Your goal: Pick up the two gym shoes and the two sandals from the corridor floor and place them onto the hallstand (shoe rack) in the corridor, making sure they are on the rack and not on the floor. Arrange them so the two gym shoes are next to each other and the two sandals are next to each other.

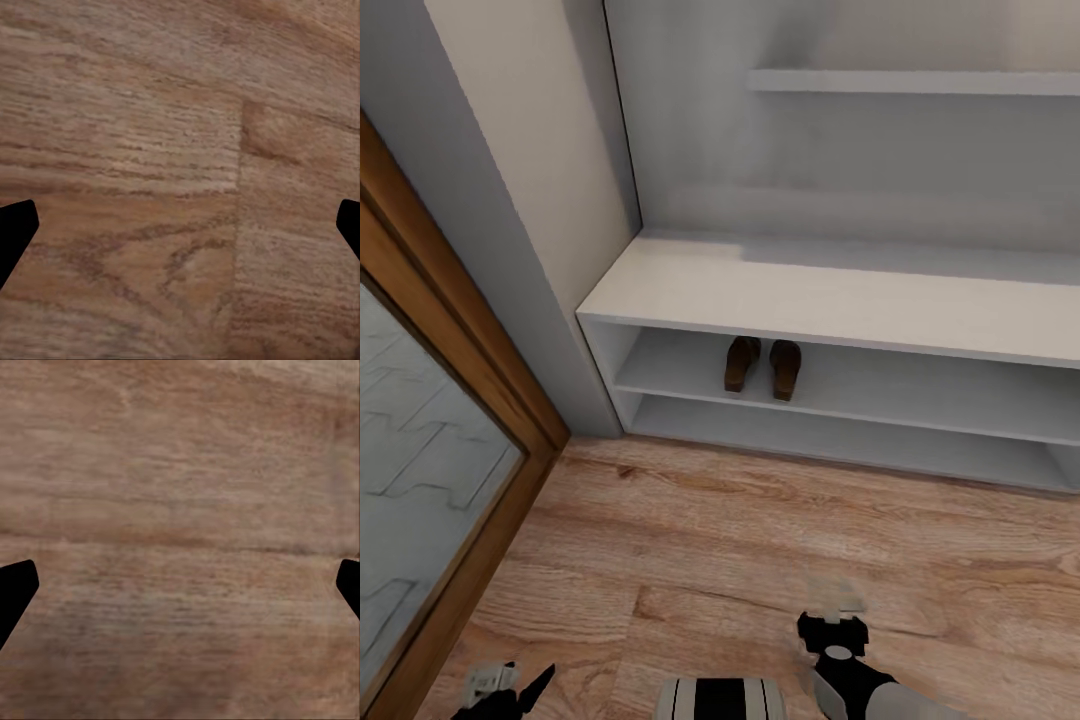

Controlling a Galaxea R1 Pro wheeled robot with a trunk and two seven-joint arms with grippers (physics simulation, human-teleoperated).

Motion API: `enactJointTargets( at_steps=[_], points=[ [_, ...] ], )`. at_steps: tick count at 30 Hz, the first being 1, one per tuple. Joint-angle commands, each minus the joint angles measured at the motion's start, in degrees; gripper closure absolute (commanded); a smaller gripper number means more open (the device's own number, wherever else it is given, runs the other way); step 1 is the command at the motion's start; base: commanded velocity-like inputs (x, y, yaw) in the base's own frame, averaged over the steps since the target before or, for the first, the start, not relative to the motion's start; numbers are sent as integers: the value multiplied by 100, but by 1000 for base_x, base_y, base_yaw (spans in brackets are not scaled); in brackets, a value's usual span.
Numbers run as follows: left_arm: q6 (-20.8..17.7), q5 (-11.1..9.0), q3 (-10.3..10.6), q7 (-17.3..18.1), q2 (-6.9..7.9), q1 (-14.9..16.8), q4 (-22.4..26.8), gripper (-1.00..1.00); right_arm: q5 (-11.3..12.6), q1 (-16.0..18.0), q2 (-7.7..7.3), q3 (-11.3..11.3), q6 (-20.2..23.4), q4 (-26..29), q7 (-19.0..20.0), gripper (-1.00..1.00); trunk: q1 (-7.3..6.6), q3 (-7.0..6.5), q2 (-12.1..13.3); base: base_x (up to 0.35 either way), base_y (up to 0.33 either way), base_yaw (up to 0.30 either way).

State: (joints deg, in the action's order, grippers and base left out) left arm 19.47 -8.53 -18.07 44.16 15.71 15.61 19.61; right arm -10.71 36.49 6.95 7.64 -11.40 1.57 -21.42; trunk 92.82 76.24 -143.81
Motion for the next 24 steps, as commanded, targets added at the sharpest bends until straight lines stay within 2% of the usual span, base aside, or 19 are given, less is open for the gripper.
enactJointTargets(
  at_steps=[1,3,4,7,8,9,10,13,18,24],
  points=[
    [65,-32,-49,11,-8,6,-50,-100,-83,-41,-78,10,-20,-5,34,-100,-2,3,-2,0,0,0],
    [147,-36,-86,-20,-17,5,-93,-100,-95,-94,-199,12,-26,-6,193,-100,-2,3,-2,0,0,0],
    [200,-44,-110,-43,-23,5,-132,-100,-99,-145,-336,13,-30,-4,428,-100,-2,3,-2,0,0,0],
    [258,-83,-135,-80,-31,4,-222,-100,-93,-218,-557,16,-34,2,900,-100,-2,3,-2,0,0,0],
    [311,-171,-148,-169,-45,4,-354,-100,-88,-263,-757,21,-31,6,1382,-100,-2,3,-2,0,0,0],
    [325,-209,-151,-215,-51,4,-398,-100,-86,-272,-818,24,-31,7,1527,-100,-2,3,-2,0,0,0],
    [364,-317,-153,-388,-70,4,-502,-100,-84,-290,-984,30,-30,8,1866,-100,-2,3,-2,0,0,0],
    [398,-388,-153,-573,-87,4,-558,-100,-84,-306,-1092,33,-35,9,2046,-100,-2,3,-2,0,0,0],
    [448,-445,-147,-787,-108,4,-599,-100,-88,-328,-1190,36,-54,10,2199,-100,-2,3,-2,0,0,0],
    [458,-410,-122,-820,-111,3,-575,-100,-88,-404,-1190,36,-99,10,2219,-100,-2,3,-2,0,0,-33]
  ],
)
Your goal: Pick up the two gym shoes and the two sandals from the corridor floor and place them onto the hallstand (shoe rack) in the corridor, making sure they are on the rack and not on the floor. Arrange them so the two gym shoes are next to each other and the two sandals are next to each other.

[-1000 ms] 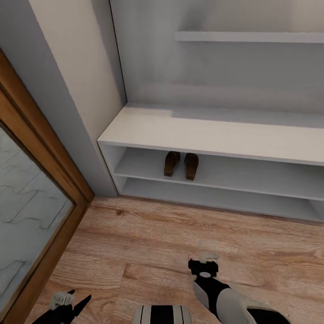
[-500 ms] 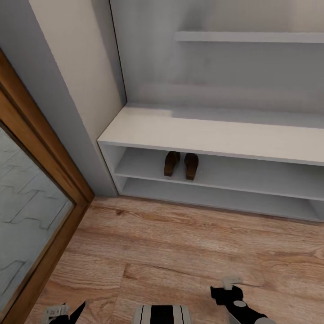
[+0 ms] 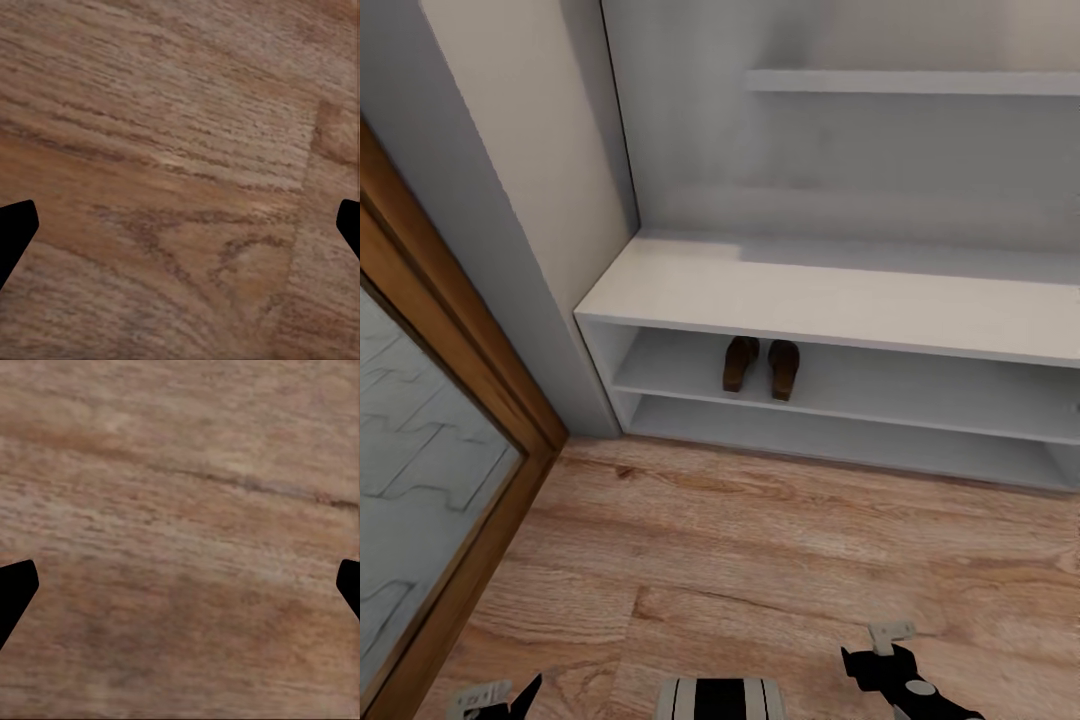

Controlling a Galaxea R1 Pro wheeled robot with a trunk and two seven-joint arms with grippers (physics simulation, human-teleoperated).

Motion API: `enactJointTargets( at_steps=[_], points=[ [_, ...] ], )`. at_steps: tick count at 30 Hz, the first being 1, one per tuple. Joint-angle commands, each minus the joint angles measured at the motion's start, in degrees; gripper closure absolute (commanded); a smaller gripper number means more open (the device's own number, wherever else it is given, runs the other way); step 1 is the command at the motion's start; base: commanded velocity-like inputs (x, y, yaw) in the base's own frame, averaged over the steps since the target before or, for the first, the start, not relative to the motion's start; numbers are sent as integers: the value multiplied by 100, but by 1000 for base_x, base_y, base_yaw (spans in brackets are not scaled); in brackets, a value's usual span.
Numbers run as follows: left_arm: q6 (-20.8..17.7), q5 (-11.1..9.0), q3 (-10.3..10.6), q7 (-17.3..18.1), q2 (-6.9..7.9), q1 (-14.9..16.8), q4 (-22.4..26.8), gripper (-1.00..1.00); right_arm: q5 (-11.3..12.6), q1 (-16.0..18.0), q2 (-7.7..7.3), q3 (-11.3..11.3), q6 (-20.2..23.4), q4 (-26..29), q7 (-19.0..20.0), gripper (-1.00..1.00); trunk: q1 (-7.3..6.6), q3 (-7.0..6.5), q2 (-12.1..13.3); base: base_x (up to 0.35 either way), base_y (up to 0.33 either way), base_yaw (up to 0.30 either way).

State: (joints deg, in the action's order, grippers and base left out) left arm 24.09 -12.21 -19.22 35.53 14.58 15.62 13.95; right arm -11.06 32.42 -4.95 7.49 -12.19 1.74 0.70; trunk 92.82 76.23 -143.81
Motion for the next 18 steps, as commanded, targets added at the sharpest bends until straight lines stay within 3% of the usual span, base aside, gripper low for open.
enactJointTargets(
  at_steps=[1,13,16,17,18],
  points=[
    [-3,-37,-2,43,1,3,-7,-100,-51,-4,2,50,-24,-7,8,-100,-1,4,-1,0,0,-158],
    [-10,-19,31,47,1,3,-7,-100,-11,-74,2,59,-46,-7,10,-100,-1,4,-1,0,0,-261],
    [-10,-18,32,48,1,3,-7,-100,97,-93,7,59,-48,-7,8,-100,-1,4,-1,0,0,-285],
    [-10,-16,36,50,1,3,-8,-100,350,-112,8,59,-74,-7,4,-100,-1,4,-1,0,0,-286],
    [-10,-14,37,50,1,3,-9,-100,427,-116,6,59,-86,-7,3,-100,-1,4,-1,0,0,-287]
  ],
)
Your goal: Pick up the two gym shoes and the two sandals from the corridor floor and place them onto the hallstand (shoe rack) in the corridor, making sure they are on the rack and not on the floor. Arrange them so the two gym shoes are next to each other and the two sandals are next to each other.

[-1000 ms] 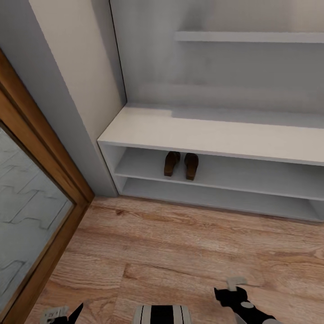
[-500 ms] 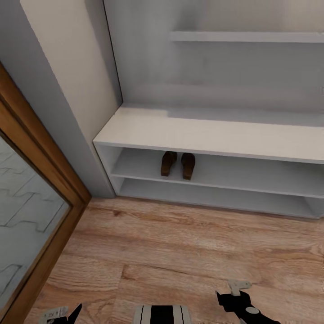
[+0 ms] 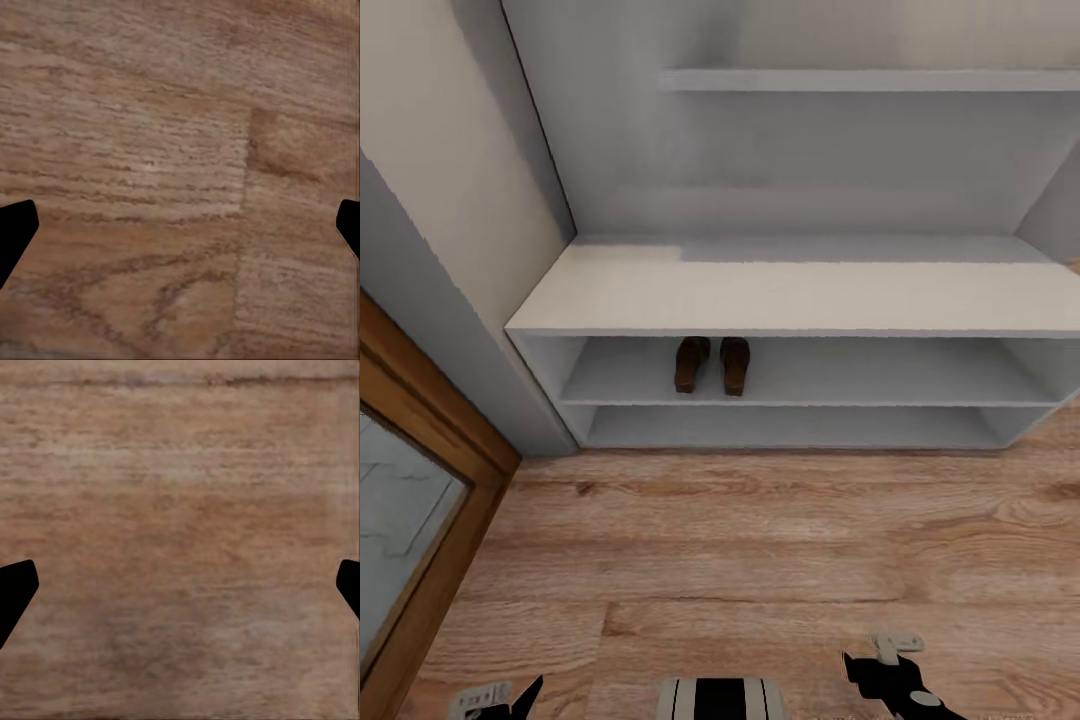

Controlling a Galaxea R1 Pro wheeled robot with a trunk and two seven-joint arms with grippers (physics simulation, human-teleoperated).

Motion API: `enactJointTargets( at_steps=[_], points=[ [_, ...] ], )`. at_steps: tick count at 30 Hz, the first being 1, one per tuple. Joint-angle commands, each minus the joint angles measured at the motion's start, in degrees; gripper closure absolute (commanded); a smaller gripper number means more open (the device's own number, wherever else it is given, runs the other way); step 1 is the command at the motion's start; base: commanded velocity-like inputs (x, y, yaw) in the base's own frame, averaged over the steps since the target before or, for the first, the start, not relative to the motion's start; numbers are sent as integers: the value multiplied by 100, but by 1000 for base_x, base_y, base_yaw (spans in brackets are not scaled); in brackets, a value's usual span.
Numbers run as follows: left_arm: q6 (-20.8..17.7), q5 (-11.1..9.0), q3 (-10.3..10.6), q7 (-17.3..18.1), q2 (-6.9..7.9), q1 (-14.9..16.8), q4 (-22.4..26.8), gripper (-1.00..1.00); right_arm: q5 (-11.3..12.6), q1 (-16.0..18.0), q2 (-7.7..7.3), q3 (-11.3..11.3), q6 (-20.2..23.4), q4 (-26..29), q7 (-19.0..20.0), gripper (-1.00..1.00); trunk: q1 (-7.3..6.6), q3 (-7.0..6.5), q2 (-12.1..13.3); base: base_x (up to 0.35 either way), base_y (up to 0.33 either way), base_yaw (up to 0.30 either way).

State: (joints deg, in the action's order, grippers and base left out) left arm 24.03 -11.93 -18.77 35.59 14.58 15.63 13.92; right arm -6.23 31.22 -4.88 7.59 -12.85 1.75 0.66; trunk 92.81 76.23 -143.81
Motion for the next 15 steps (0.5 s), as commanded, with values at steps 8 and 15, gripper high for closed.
enactJointTargets(
  at_steps=[8,15],
  points=[
    [-2,70,-4,45,-47,2,-44,-100,485,-27,1,42,-99,-14,5,-100,-1,4,-1,0,0,-287],
    [-2,123,-4,45,-58,2,-47,-100,542,-58,-24,46,-122,-9,1,-100,-1,4,-1,0,0,-287]
  ],
)
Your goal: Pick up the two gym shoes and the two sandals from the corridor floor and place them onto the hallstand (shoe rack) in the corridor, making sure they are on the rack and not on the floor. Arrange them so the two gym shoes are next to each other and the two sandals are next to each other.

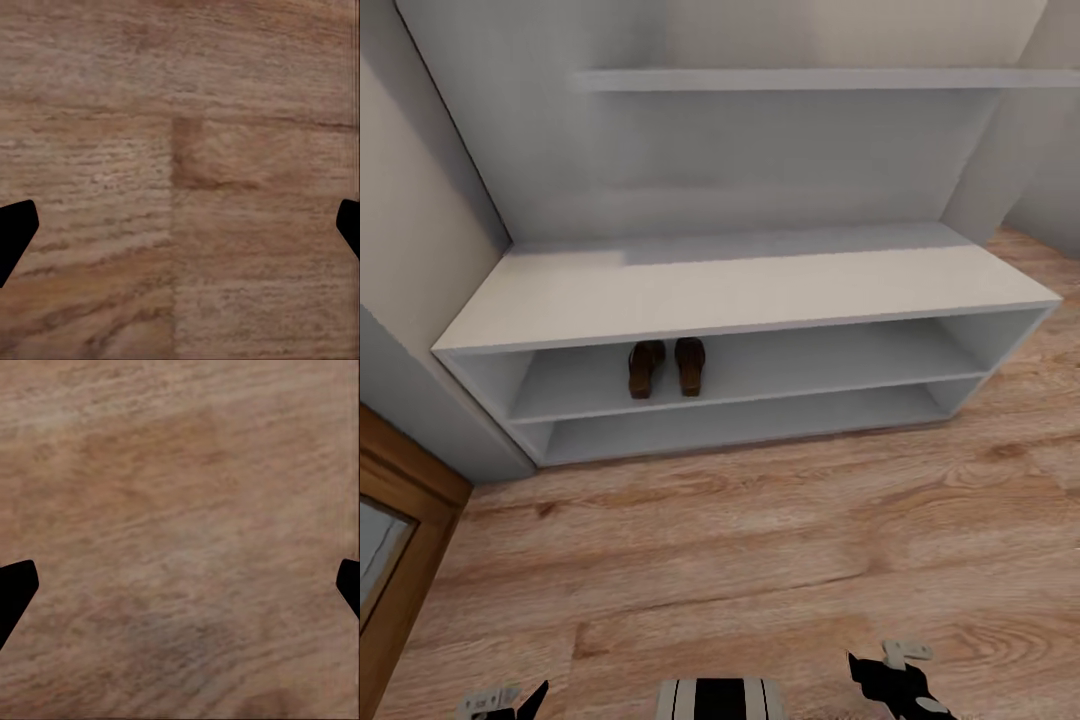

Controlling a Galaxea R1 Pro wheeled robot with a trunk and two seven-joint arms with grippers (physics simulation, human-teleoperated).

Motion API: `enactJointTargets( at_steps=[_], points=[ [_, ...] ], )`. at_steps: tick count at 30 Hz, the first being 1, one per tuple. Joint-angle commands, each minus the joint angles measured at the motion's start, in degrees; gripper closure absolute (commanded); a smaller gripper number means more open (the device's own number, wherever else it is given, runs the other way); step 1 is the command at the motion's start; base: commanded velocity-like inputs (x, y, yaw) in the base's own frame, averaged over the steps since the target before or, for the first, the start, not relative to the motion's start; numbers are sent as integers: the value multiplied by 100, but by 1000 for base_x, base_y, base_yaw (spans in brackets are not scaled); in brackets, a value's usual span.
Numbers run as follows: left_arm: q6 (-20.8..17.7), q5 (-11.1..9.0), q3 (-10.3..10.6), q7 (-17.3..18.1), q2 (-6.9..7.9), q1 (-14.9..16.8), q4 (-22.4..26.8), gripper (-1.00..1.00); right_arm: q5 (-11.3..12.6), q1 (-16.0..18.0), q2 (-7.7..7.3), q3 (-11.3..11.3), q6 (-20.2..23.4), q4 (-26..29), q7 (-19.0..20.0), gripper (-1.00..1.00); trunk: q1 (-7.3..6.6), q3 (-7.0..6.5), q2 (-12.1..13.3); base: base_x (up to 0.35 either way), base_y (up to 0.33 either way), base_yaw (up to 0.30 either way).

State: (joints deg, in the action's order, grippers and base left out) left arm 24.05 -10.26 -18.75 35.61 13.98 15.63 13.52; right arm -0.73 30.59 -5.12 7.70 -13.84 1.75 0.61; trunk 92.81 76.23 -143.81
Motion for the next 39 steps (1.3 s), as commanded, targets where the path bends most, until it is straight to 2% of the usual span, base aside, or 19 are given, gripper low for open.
enactJointTargets(
  at_steps=[1,5,14,39],
  points=[
    [-4,-40,-6,43,1,2,-7,-100,-5,4,-1,35,-31,-9,2,-100,-1,4,-1,0,0,-287],
    [-5,-22,-2,45,0,2,-4,-100,-1,1,-4,36,-75,-8,-47,-100,-1,4,-1,0,0,-287],
    [-3,346,3,44,0,2,22,-100,2,-2,35,25,-125,-13,-498,-100,-1,4,-1,0,0,-288],
    [-3,393,5,30,0,2,-2,-100,-22,-23,47,21,-145,-19,-485,-100,-1,4,-1,0,0,-288]
  ],
)
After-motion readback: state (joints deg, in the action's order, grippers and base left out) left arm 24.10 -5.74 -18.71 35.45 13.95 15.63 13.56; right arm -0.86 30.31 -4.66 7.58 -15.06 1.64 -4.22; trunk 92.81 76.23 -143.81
